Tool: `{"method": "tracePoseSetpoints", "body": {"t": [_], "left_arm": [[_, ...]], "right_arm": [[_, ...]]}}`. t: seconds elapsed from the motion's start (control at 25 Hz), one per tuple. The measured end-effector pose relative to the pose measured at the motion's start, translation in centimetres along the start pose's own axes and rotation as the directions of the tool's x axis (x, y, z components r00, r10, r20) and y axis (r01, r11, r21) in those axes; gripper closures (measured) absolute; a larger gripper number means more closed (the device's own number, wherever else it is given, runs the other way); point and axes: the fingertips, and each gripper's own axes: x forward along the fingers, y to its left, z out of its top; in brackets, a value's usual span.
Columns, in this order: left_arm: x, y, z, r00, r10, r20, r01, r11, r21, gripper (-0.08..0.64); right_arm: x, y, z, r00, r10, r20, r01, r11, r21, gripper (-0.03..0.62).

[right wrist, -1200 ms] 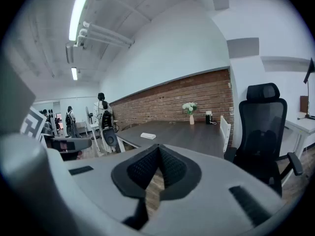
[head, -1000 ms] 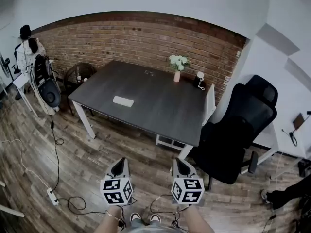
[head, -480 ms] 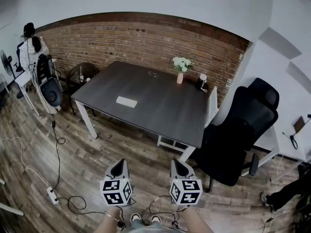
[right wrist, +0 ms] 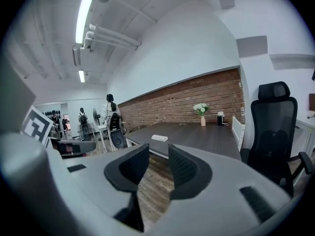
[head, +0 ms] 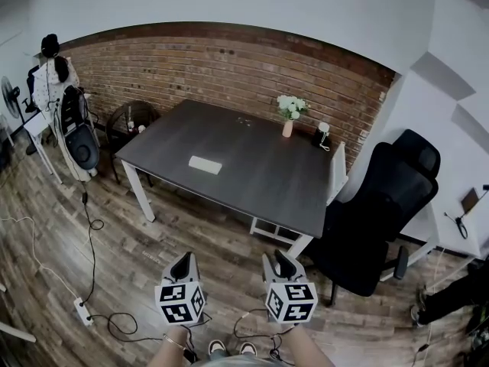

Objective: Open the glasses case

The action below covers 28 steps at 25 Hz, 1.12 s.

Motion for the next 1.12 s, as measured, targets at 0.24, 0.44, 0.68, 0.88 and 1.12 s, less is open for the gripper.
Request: {"method": "tracePoseSetpoints", "body": {"t": [0.24,0.44,0.68,0.88,1.12], "left_arm": [[-0.1,2.8,0.1,1.0,-0.007,-0.006,0.007,1.0,0.009,0.565],[0.5,4.1,-0.7,0.999,-0.011,-0.032,0.01,1.0,-0.008,0.565],[2.7,5.1,-1.0,0.999,-0.006,-0.046,0.005,1.0,-0.02,0.565],[6.3,5.7,0.2,0.999,0.012,-0.035,-0.013,1.0,-0.019,0.565],[11.9,5.8,3.1,0.999,0.039,-0.015,-0.039,0.999,-0.02,0.565]], "right_arm": [[0.8,2.1,-0.1,1.0,-0.016,0.003,0.016,1.0,0.008,0.469],[1.5,2.2,-0.9,0.999,-0.035,-0.023,0.035,0.999,0.018,0.481],[4.1,1.5,-1.3,0.998,-0.037,-0.046,0.038,0.999,0.019,0.489],[8.0,0.6,-0.1,0.999,-0.011,-0.041,0.012,1.0,0.004,0.491],[13.7,-1.7,2.2,0.999,0.018,-0.04,-0.018,1.0,-0.007,0.491]]}}
